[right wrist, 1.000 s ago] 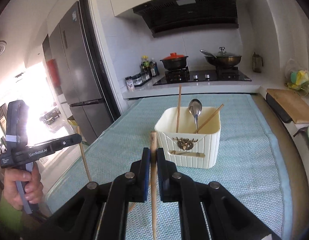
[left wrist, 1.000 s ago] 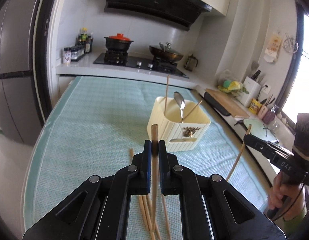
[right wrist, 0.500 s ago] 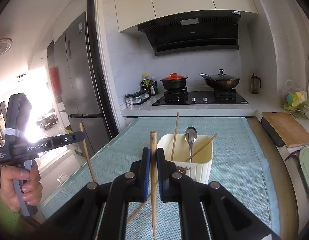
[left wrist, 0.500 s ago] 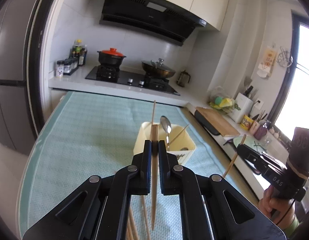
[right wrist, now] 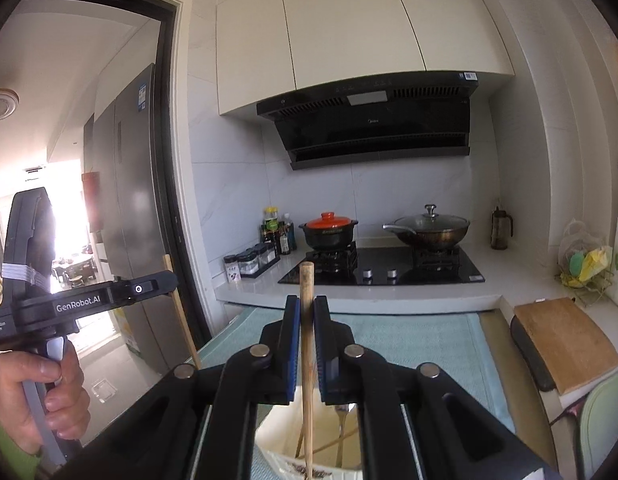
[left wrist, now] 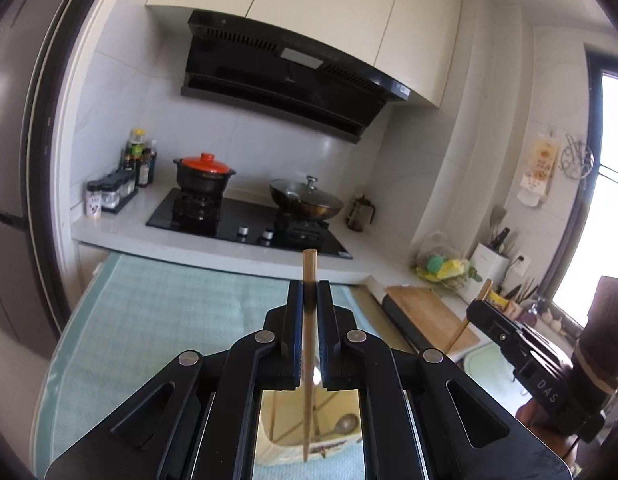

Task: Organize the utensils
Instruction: 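Lift both chopsticks and carry them over the cream holder with both grippers, then open both grippers to drop the chopsticks into the holder, then move both grippers back to the remaining chopsticks on the towel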

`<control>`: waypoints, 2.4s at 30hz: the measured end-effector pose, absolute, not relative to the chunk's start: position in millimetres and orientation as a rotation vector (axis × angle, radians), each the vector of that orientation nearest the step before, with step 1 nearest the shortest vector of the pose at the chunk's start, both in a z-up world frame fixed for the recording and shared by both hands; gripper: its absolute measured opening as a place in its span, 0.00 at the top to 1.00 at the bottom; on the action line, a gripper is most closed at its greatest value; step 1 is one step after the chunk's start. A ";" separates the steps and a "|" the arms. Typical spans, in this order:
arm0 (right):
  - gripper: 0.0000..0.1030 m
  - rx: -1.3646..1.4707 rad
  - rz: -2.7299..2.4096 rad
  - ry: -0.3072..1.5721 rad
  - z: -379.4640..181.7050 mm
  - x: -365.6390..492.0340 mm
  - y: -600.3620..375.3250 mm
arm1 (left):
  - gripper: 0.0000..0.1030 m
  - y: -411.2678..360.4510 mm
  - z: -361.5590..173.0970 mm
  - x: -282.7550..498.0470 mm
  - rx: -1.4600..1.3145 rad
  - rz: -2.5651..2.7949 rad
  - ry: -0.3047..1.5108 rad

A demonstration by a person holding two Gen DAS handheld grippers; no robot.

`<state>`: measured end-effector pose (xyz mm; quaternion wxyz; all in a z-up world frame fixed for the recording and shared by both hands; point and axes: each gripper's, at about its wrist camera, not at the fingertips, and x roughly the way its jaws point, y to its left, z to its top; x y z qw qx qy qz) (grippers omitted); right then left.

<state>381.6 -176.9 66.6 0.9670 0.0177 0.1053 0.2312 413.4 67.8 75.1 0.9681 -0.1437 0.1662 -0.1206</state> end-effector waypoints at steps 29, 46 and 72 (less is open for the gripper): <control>0.51 -0.006 0.429 0.521 -27.2 450.2 -167.7 | 0.25 43.2 -10.4 420.9 -0.116 -0.205 0.638; 0.50 -0.086 0.344 0.567 -128.3 208.2 -190.8 | 0.11 90.9 -111.6 203.5 -0.112 -0.088 0.801; 0.50 -0.131 0.382 0.635 -159.8 206.3 -151.9 | 0.09 123.2 -158.3 212.7 -0.257 -0.005 0.825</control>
